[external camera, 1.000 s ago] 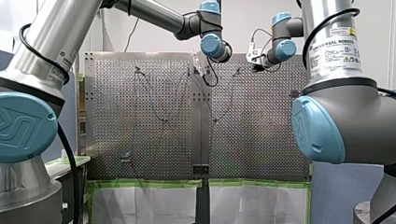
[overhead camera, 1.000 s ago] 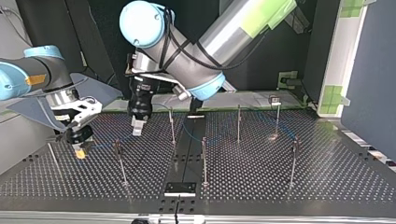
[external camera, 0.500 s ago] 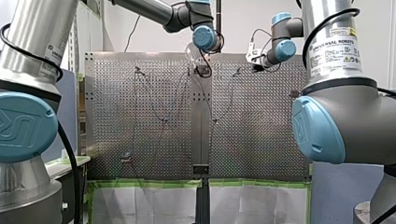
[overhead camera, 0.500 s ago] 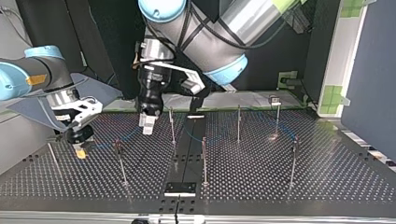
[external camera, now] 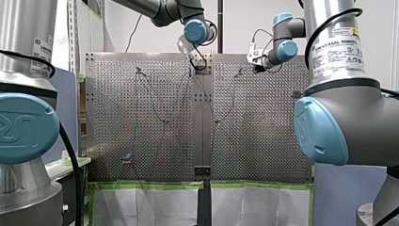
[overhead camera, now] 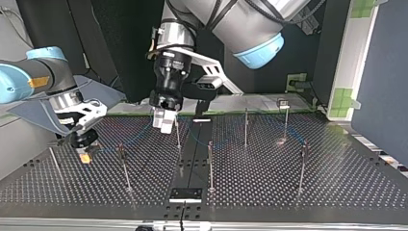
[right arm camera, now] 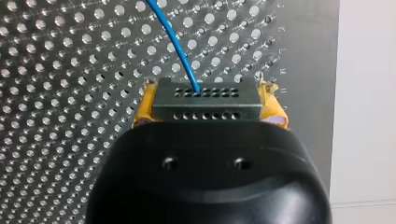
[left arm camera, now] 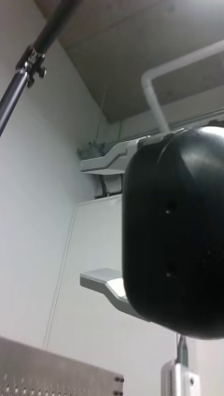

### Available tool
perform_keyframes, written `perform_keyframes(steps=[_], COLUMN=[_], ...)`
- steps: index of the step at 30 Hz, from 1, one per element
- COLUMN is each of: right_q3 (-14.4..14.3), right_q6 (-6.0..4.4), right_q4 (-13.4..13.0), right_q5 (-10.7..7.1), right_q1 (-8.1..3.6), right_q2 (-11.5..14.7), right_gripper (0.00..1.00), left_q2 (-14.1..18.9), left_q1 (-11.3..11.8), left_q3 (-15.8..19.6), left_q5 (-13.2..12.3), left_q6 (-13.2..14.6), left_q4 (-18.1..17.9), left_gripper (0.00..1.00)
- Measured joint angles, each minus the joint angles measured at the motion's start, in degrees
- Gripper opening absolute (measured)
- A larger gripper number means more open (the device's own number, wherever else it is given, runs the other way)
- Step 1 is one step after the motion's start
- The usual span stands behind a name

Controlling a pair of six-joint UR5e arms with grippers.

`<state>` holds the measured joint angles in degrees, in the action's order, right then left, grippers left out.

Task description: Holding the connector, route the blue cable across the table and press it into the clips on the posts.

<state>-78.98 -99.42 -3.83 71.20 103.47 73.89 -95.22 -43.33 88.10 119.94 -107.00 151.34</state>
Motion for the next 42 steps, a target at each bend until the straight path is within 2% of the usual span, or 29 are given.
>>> perform_keyframes(steps=[8,15,30,38,42], right_q3=[0.0,0.0,0.0,0.0,0.0], right_q6=[0.06,0.09,0.09,0.08,0.14], right_q4=[0.0,0.0,0.0,0.0,0.0], right_q5=[0.00,0.00,0.00,0.00,0.00], right_q1=[0.22,0.35,0.54,0.60,0.65], right_q2=[0.0,0.0,0.0,0.0,0.0], right_gripper=[0.00,0.00,0.00,0.00,0.00], left_q2=[3.4,2.1,2.0,1.9,2.0], left_q1=[0.5,1.0,1.4,1.4,1.4], left_q3=[3.8,7.1,14.1,18.4,20.3], left_q5=[-0.1,0.0,-0.1,0.0,0.3], left_q6=[-0.4,-0.6,0.9,0.9,0.0], left_q4=[-3.8,-7.1,-14.1,-18.4,-20.3], left_gripper=[1.00,1.00,1.00,1.00,1.00])
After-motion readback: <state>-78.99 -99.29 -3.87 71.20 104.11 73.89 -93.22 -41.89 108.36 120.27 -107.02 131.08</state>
